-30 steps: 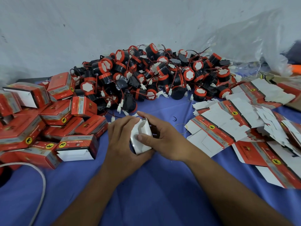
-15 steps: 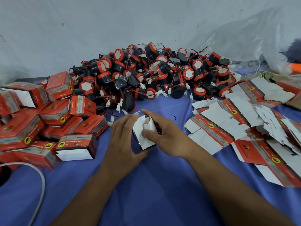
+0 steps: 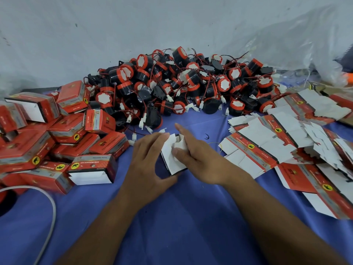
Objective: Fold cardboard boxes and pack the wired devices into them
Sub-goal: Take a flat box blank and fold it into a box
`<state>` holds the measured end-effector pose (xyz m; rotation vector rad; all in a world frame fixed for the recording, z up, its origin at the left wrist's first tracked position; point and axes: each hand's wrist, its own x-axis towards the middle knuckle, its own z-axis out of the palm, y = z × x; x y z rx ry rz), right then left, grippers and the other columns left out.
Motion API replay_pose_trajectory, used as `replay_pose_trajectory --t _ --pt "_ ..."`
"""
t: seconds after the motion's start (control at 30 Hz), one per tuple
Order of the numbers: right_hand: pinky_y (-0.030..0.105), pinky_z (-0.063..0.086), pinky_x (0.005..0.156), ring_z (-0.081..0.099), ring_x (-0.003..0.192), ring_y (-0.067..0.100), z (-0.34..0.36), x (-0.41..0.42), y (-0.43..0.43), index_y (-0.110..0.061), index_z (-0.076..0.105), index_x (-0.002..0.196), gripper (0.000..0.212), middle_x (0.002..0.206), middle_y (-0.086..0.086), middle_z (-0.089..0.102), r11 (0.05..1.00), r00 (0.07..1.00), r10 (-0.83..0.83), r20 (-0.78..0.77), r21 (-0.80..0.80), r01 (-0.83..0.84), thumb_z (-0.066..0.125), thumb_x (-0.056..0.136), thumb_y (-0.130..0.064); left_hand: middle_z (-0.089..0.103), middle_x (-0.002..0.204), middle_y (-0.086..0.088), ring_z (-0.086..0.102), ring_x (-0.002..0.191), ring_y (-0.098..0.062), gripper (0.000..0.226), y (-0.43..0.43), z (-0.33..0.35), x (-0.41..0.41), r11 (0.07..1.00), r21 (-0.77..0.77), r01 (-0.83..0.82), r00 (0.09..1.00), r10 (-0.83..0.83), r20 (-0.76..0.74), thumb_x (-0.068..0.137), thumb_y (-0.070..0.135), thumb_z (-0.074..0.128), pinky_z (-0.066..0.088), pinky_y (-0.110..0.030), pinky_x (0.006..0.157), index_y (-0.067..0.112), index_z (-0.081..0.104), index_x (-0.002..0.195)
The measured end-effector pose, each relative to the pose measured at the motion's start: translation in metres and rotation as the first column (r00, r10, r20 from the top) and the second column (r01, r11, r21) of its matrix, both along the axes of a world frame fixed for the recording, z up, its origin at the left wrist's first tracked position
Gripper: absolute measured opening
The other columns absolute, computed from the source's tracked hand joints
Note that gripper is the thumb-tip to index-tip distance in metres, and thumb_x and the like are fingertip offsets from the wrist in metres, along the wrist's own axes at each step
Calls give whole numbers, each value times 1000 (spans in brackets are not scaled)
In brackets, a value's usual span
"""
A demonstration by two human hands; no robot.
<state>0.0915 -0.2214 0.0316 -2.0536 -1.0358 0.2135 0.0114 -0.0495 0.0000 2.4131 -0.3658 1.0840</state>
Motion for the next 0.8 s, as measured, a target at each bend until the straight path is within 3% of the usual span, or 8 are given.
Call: replay_pose_trajectory --t 0.13,0.27,0.37,0.5,0.57,0.63,0.7,0.8 --pt "16 44 70 57 80 4 -2 -2 1 -17 -13 158 75 75 -14 57 999 991 29 127 -30 -25 35 106 -41 47 135 -11 40 123 -22 79 -1 2 0 1000 10 -24 999 25 -47 77 44 71 32 -28 108 8 45 142" --pt "17 40 66 54 82 0 0 -2 3 -25 -9 159 80 89 -14 56 999 980 26 197 -47 -17 40 102 -52 48 133 -12 40 121 -20 79 -2 1 -1 998 -34 -52 997 51 -54 74 45 73 36 -34 104 7 49 139" --pt "8 40 72 52 84 -12 0 0 1 -25 0 160 81 89 -23 52 999 981 46 190 -26 -42 50 101 -46 48 132 -10 40 121 -17 77 -1 1 -1 998 -41 -46 998 44 -36 72 42 74 41 -44 101 8 50 137" --pt "8 42 72 56 84 -9 -4 2 1 -28 3 160 73 87 -21 56 998 987 50 153 14 -53 49 103 -36 48 132 -9 38 124 -12 78 1 1 -1 997 -69 -21 1000 20 -24 71 40 75 41 -44 102 9 47 136" --pt "7 41 77 56 91 -10 -5 1 2 -38 1 156 71 98 -30 57 997 992 54 112 54 -60 47 102 -35 48 132 -9 37 125 -10 77 0 2 -2 996 -90 -17 1000 15 -22 72 41 75 41 -41 103 5 50 135" --pt "10 40 93 51 113 -12 -6 -1 4 -40 2 155 70 126 -36 50 994 997 67 35 85 -69 48 103 -33 49 131 -11 38 125 -11 77 0 3 -2 996 -89 -19 1000 17 -24 72 41 74 41 -40 104 1 51 134" --pt "24 37 110 42 131 -6 -6 -3 6 -38 6 158 71 145 -19 43 990 995 82 -63 120 -74 50 104 -31 50 130 -14 41 123 -16 76 -1 3 -3 997 -78 -23 999 21 -27 73 41 74 42 -42 103 -2 52 133" --pt "36 37 114 40 134 1 -6 -6 10 -44 9 157 73 147 -12 42 986 990 72 -121 159 -52 55 102 -34 51 130 -16 44 123 -22 76 -1 4 -4 996 -80 -31 999 28 -39 73 41 73 42 -43 103 -3 52 132"
